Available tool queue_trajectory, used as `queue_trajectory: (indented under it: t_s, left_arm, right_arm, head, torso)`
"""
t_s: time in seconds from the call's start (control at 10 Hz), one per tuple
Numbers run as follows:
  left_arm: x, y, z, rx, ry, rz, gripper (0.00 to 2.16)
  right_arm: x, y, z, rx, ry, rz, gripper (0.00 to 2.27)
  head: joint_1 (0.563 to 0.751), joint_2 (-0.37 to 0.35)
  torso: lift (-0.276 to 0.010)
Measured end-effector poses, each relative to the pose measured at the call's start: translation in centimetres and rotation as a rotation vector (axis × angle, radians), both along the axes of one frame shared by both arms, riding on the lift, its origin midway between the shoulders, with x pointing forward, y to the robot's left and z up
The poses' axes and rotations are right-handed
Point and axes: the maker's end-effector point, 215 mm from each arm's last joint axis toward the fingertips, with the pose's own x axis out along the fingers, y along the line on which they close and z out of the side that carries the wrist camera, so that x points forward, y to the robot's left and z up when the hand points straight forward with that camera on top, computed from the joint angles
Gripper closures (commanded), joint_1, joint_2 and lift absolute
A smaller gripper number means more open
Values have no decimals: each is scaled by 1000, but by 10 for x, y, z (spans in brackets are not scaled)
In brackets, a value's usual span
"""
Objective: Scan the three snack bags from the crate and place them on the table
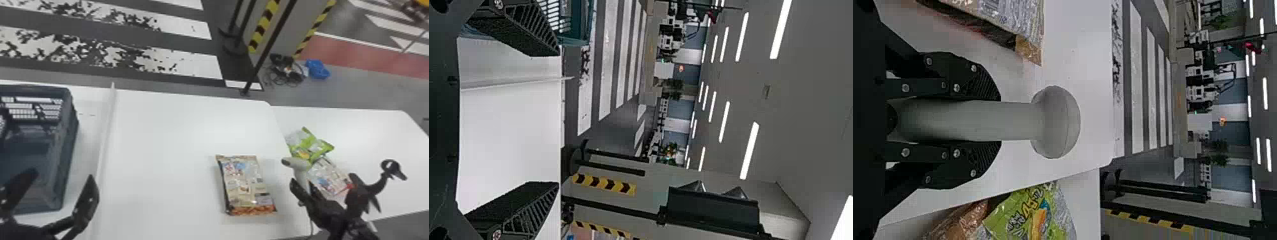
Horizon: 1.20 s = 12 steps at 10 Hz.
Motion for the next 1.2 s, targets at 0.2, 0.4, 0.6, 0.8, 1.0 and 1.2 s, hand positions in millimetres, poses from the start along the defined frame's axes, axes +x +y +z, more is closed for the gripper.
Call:
queue_trajectory:
  t_s: [0.2,0.4,0.6,0.8,1.0,1.2]
  left_arm:
    - [1,-2,0,-2,0,-3,66]
    - [1,-5,-1,-4,2,-7,66]
    - [0,-5,-4,-2,9,-5,66]
    - [-1,-6,-4,-3,10,-7,66]
    - [-1,-6,-4,-2,11,-6,66]
    - [-2,-5,-3,0,9,-7,66]
  right_arm:
    - [-25,20,29,27,-57,-7,2199]
    - [-47,40,37,58,-68,2,2199]
    - [-56,61,27,85,-50,20,2199]
    - [-56,85,14,108,-29,53,2199]
    - [-54,110,-1,115,-2,91,2199]
    - [-51,123,-23,119,37,111,2199]
  head:
    - [695,-350]
    - [695,-350]
    - [695,-350]
    - [695,-350]
    - [695,-350]
    - [695,-350]
  torso:
    - [-37]
    - [-37]
    - [-37]
    - [-37]
    - [-37]
    - [-37]
